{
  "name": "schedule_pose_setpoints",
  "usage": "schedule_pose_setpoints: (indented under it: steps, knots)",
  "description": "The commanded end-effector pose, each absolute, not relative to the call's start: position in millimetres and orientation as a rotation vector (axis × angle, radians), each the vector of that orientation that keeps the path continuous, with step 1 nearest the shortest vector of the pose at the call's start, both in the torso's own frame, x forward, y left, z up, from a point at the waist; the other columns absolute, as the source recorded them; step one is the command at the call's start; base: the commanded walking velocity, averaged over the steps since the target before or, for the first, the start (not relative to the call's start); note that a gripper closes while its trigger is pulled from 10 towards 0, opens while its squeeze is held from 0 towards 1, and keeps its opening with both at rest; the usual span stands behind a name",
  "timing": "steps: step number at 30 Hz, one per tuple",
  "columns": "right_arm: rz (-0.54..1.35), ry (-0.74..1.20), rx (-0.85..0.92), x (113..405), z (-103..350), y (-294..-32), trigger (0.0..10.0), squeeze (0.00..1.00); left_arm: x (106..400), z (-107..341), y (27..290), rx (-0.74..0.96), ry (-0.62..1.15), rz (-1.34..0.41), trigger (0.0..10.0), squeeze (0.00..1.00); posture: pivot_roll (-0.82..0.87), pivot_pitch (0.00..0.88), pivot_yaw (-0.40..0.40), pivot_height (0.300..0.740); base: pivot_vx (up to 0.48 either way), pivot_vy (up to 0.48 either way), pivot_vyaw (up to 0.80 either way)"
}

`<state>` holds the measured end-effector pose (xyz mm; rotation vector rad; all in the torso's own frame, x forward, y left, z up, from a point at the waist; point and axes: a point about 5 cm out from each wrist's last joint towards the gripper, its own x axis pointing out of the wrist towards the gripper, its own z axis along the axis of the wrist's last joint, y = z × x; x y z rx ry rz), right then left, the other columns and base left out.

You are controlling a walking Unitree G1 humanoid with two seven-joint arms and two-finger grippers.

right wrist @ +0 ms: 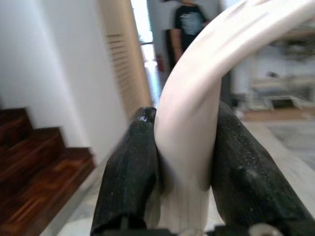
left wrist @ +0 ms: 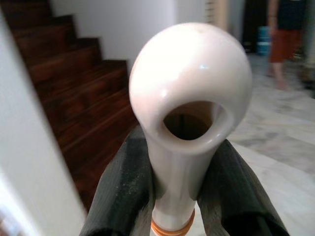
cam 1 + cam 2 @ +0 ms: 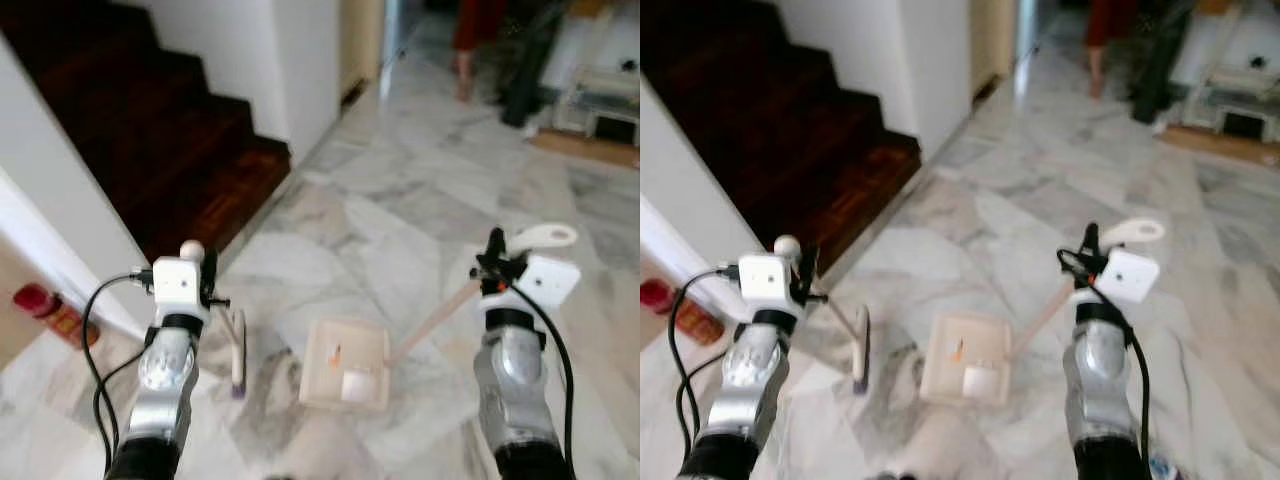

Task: Sweep floor

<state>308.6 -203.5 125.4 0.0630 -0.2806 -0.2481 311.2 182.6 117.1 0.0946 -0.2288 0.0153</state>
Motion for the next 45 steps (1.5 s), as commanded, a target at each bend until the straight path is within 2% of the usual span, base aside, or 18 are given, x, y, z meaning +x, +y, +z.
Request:
schedule_pose_setpoints:
  steps: [1, 45]
  knots:
    - [-0.227, -0.327, 0.068, 311.6, 137.2, -197.8, 10.0, 0.00, 312.3, 128.7, 187.1, 0.114, -0.276, 0.029, 10.0, 0.00, 0.07, 0.088, 0.029, 0.740, 0.000, 0.000, 0.80]
    - [-0.207, -0.324, 0.077, 314.0, 140.3, -193.7, 10.0, 0.00, 310.8, 129.5, 184.0, 0.109, -0.268, 0.024, 10.0, 0.00, 0.07, 0.142, 0.032, 0.740, 0.000, 0.000, 0.80]
